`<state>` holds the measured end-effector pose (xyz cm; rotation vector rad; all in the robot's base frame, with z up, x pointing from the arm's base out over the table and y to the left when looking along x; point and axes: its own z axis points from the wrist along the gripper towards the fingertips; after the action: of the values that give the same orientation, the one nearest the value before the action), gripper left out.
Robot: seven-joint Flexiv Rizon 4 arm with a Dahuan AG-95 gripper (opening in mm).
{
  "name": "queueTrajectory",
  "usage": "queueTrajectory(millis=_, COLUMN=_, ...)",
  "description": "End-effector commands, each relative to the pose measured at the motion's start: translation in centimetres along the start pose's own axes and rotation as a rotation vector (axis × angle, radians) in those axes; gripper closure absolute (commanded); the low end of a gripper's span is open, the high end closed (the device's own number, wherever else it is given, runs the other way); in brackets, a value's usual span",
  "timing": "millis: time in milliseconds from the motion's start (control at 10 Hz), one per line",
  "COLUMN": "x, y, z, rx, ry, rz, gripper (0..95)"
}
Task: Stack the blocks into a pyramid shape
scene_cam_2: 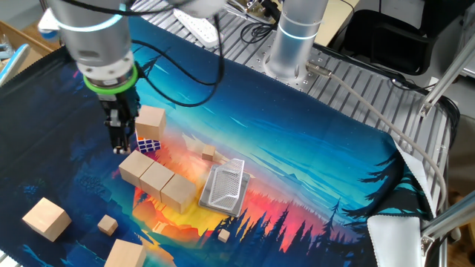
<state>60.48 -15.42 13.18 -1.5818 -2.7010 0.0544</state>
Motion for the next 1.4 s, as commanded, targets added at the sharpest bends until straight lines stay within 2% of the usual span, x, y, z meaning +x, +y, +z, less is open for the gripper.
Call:
queueTrajectory(millis=100, x=-0.1, y=0.0, z=0.0, rx=0.011, ry=-0.024, rz=-0.01, gripper=0.0)
queueTrajectory(millis=200, x=-0.1, y=0.0, z=0.0, rx=0.03, ry=-0.012, rz=0.022, gripper=0.0)
queueTrajectory(millis=400, x=0.1, y=-0.5, z=-0.5, rx=0.048, ry=0.009, rz=0.059, gripper=0.0)
queueTrajectory(millis=500, x=0.2, y=-0.6, z=-0.6, rx=0.05, ry=0.011, rz=0.072, gripper=0.0)
queueTrajectory(millis=600, x=0.5, y=-1.1, z=-0.8, rx=0.058, ry=0.003, rz=0.086, gripper=0.0)
queueTrajectory(millis=900, x=1.4, y=-2.8, z=-1.3, rx=0.07, ry=0.009, rz=0.097, gripper=0.0)
queueTrajectory(millis=1100, x=2.2, y=-4.4, z=-1.0, rx=0.076, ry=0.006, rz=0.097, gripper=0.0)
queueTrajectory(millis=1400, x=2.0, y=-6.1, z=0.7, rx=0.063, ry=-0.001, rz=0.075, gripper=0.0)
